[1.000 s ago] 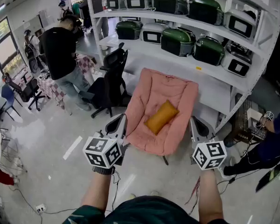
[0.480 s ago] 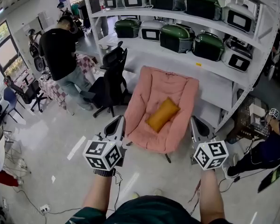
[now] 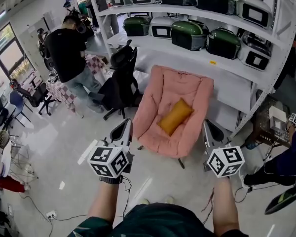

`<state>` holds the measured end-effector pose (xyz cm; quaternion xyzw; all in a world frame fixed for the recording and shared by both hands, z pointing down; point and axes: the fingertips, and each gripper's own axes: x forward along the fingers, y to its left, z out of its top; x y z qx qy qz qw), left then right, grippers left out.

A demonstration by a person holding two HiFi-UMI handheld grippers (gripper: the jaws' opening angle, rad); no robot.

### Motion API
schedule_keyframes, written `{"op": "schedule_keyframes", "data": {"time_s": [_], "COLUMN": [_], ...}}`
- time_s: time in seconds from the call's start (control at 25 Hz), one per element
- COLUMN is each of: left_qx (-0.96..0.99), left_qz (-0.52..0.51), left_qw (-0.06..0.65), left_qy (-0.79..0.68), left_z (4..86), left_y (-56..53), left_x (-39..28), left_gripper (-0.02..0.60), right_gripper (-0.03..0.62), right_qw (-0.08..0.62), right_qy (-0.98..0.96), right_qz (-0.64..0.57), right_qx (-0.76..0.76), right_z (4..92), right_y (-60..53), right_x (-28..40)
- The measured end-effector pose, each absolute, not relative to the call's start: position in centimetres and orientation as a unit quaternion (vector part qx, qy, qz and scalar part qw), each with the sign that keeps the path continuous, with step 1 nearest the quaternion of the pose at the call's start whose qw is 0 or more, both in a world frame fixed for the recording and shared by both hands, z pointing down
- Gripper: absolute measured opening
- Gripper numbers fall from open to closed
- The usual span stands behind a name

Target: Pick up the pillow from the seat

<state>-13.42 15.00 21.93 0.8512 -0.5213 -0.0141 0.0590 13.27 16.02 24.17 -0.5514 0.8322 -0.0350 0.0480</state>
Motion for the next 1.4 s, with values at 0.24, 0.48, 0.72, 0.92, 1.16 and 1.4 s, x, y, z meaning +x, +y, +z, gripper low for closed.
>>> {"op": "schedule_keyframes", "data": {"time_s": [0.24,0.48,0.72,0.92,1.16,1.4], "left_qx": [0.846,0.849,0.854,0.857,0.861,0.866], "left_qz": [-0.01,-0.009,-0.008,-0.011,-0.01,-0.008], "left_qw": [0.057,0.056,0.065,0.078,0.086,0.088], "left_qy": [-0.53,-0.526,-0.516,-0.51,-0.501,-0.492], "left_z": [22.1,22.0,23.3,24.3,25.6,26.8], "left_y": [15.6,15.5,14.3,12.2,8.5,3.0], "left_x": [-12.6,-11.4,-10.4,-10.4,-10.4,-11.6], "left_gripper": [0.005,0.005,0.005,0.005,0.005,0.005], "right_gripper": [0.003,0.003,0.003,0.003,0.003,0.003], "right_qw": [0.063,0.065,0.056,0.044,0.028,0.016], "right_qy": [0.835,0.835,0.83,0.827,0.822,0.818], "right_qz": [-0.047,-0.049,-0.055,-0.058,-0.067,-0.081], "right_qx": [-0.545,-0.544,-0.551,-0.557,-0.564,-0.569], "right_z": [24.7,24.7,25.8,26.4,27.6,29.0], "right_y": [16.1,16.3,15.8,14.2,11.0,5.7], "right_x": [14.7,15.6,16.5,16.3,15.6,13.9]}}
